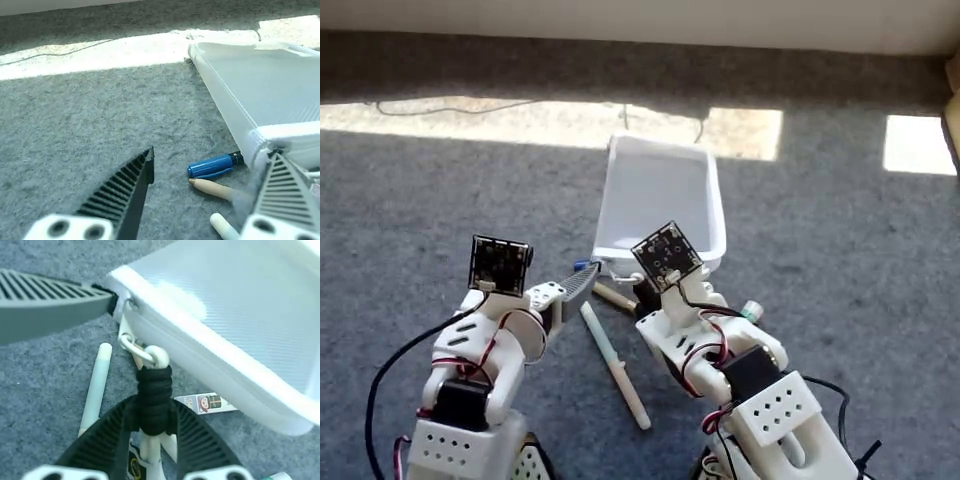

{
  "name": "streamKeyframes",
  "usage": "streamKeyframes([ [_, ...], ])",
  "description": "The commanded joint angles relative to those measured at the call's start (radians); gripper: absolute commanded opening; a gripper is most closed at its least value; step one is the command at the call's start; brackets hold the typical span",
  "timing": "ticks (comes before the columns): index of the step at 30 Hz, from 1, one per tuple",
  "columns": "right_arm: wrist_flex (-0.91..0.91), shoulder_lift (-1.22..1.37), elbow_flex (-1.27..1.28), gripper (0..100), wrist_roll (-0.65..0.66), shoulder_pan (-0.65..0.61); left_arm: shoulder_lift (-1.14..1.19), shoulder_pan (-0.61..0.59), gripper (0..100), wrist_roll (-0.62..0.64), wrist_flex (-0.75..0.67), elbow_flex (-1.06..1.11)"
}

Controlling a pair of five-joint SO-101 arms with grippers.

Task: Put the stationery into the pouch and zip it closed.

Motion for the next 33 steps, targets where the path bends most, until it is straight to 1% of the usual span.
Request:
streamKeyframes([
  [1,0.002,-0.031,-0.004,0.5,-0.009,0.008,-0.001,0.045,31,-0.057,-0.095,0.045],
  [5,0.035,-0.031,-0.008,0.5,-0.009,0.007,-0.002,0.041,22,-0.087,-0.21,0.101],
  [8,0.05,-0.031,-0.012,0.5,-0.006,-0.004,-0.01,0.041,19,-0.104,-0.244,0.116],
  [18,0.053,-0.031,-0.012,0.5,-0.005,-0.008,-0.01,0.039,17,-0.104,-0.241,0.107],
  [21,0.068,-0.031,-0.012,0.5,-0.003,-0.002,-0.01,0.024,10,-0.104,-0.241,0.104],
  [24,0.091,-0.031,-0.012,0.5,-0.003,0.021,-0.01,-0.016,4,-0.104,-0.241,0.084],
  [26,0.09,-0.031,-0.013,0.5,-0.003,0.044,-0.01,-0.025,1,-0.104,-0.241,0.081],
  [33,0.088,-0.033,-0.045,0.5,-0.008,0.128,-0.01,-0.027,1,-0.104,-0.239,0.081],
])
